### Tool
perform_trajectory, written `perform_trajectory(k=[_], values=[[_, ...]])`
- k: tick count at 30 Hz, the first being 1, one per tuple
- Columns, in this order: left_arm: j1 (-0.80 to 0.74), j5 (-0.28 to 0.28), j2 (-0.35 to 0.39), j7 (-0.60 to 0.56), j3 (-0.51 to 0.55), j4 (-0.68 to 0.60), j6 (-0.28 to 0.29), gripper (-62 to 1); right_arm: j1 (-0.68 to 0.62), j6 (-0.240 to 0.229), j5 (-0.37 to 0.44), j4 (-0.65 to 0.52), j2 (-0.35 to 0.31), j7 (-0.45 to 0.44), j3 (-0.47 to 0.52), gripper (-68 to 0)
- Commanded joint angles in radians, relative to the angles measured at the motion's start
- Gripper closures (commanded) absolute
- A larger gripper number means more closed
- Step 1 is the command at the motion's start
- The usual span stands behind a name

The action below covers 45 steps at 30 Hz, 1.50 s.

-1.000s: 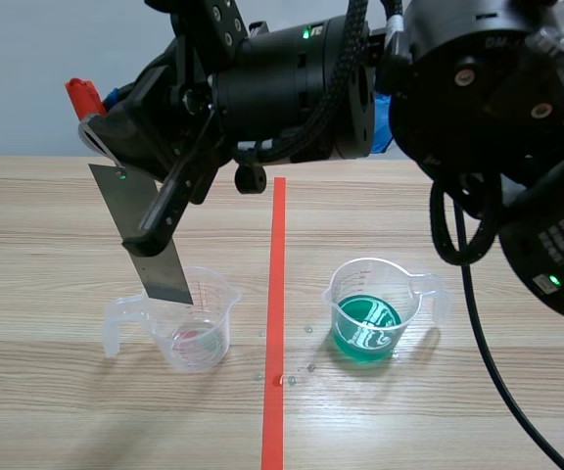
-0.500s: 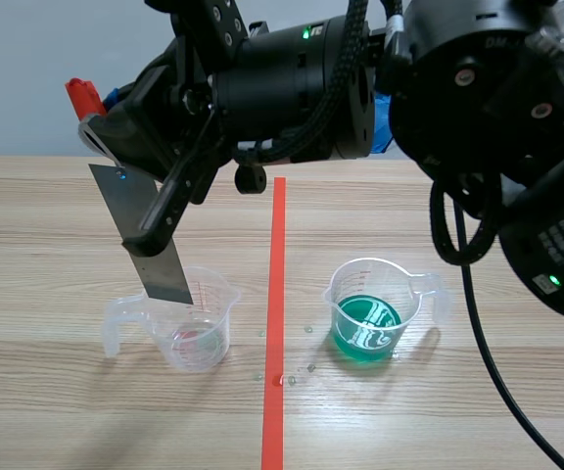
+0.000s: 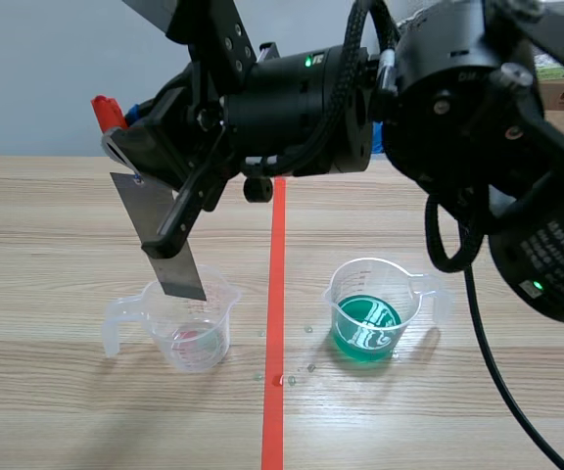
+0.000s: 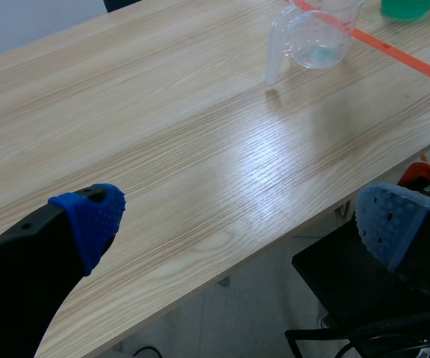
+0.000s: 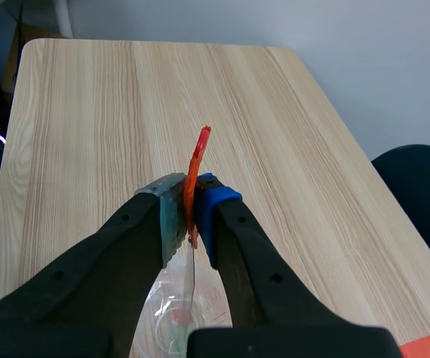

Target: Do the redox reaction experiment

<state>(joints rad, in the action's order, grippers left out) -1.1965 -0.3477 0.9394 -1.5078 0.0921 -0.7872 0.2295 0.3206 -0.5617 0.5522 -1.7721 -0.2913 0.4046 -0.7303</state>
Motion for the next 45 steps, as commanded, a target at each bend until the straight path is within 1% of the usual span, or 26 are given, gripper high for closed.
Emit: perform_trajectory(k=[1, 5, 10, 15, 18, 24, 27, 29, 37, 45], values=[[0.003, -0.006, 0.003, -0.045, 0.000, -0.006, 0.002, -62.3, 0.016, 0.004, 0.005, 0.013, 0.003, -0.036, 0.003, -0.8], [0.003, -0.006, 0.003, -0.045, 0.000, -0.006, 0.002, -62.3, 0.016, 0.003, -0.010, 0.065, 0.003, -0.091, 0.001, -0.8], [0.003, -0.006, 0.003, -0.045, 0.000, -0.006, 0.002, -62.3, 0.017, 0.003, -0.046, 0.146, 0.003, -0.177, -0.011, -0.8], [0.003, -0.006, 0.003, -0.045, 0.000, -0.006, 0.002, -62.3, 0.017, -0.007, -0.081, 0.212, 0.008, -0.256, -0.017, -0.8], [0.003, -0.006, 0.003, -0.045, 0.000, -0.006, 0.002, -62.3, 0.017, -0.008, -0.121, 0.241, 0.020, -0.282, -0.017, -0.8], [0.003, -0.006, 0.003, -0.045, 0.000, -0.006, 0.002, -62.3, 0.017, -0.008, -0.171, 0.296, 0.044, -0.333, -0.017, -0.8], [0.003, -0.006, 0.003, -0.045, 0.000, -0.006, 0.002, -62.3, 0.017, -0.017, -0.195, 0.328, 0.057, -0.363, -0.022, -0.8], [0.003, -0.006, 0.003, -0.045, 0.000, -0.006, 0.002, -62.3, 0.018, -0.019, -0.233, 0.348, 0.065, -0.386, -0.032, -0.8], [0.003, -0.006, 0.003, -0.045, 0.000, -0.006, 0.002, -62.3, 0.018, -0.019, -0.288, 0.401, 0.070, -0.420, -0.050, -0.8], [0.019, 0.001, 0.003, -0.044, -0.002, -0.006, 0.002, -62.3, 0.024, -0.023, -0.296, 0.401, 0.070, -0.423, -0.050, -0.8]])
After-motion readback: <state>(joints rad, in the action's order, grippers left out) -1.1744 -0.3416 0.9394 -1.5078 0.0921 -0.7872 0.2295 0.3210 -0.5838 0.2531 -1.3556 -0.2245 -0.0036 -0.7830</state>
